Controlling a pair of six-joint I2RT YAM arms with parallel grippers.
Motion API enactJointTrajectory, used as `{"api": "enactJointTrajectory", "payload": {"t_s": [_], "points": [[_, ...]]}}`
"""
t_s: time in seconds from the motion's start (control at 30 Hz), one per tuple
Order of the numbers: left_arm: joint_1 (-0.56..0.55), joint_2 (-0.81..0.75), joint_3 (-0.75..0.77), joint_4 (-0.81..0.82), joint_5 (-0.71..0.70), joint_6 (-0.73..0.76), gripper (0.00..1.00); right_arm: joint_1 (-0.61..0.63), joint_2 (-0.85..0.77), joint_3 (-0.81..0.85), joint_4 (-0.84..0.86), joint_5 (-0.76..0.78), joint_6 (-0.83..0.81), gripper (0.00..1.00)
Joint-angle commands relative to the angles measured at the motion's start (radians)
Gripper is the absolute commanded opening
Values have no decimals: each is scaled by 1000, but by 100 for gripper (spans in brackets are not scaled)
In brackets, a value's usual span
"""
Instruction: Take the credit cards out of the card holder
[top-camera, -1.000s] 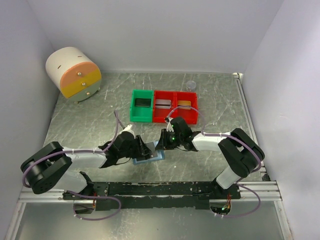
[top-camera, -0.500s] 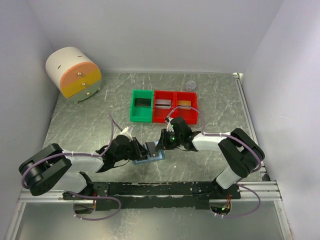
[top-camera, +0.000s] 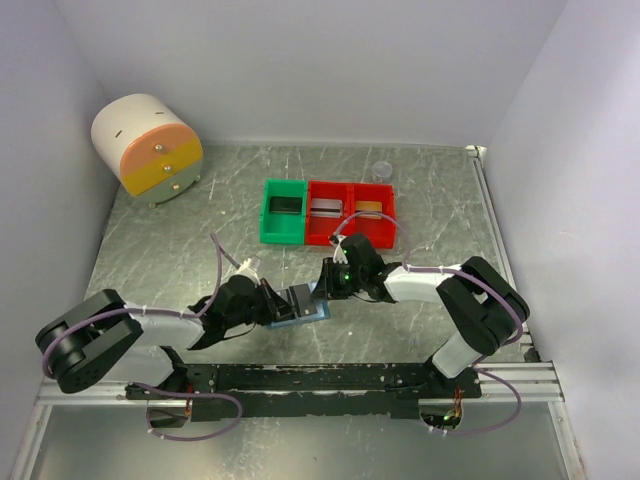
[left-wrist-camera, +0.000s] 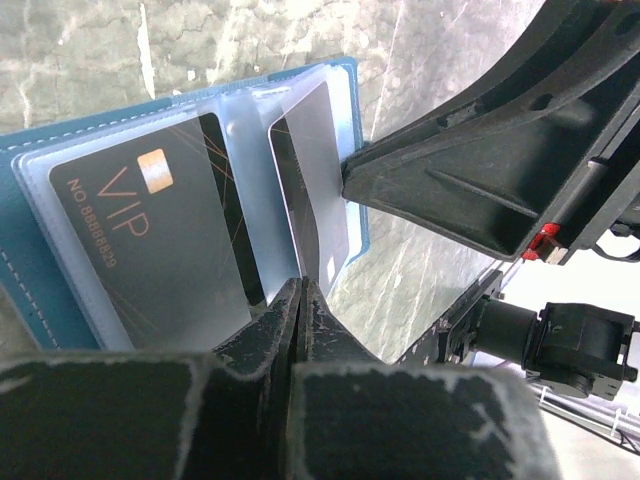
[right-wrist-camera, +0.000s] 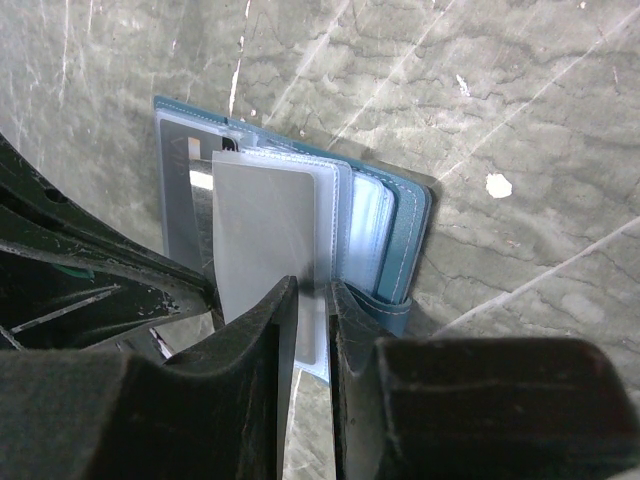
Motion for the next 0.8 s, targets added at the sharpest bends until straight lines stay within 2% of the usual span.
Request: {"api": "enactJointTrajectory", "payload": {"t_s": [0.0, 0.1, 0.2, 0.3, 0.57, 0.77], "points": [[-2, -66, 17, -84, -42, -3, 7, -3, 23, -22, -96, 98, -27, 20], [-3, -107, 20, -150, -65, 5, 7, -3, 19, -21, -97, 95, -28, 20], [-2, -119, 20, -148, -62, 16, 7, -3, 14, -22, -89, 83, -27, 20], [-2, -93, 30, -118, -43, 21, 13, -3, 13, -24, -77, 66, -25, 20], [-4, 33, 16, 153, 36, -29, 26, -3, 16, -27, -72, 57, -24, 20], [-2, 71, -15, 237, 22, -78, 26, -3, 16, -28, -71, 56, -23, 20]]}}
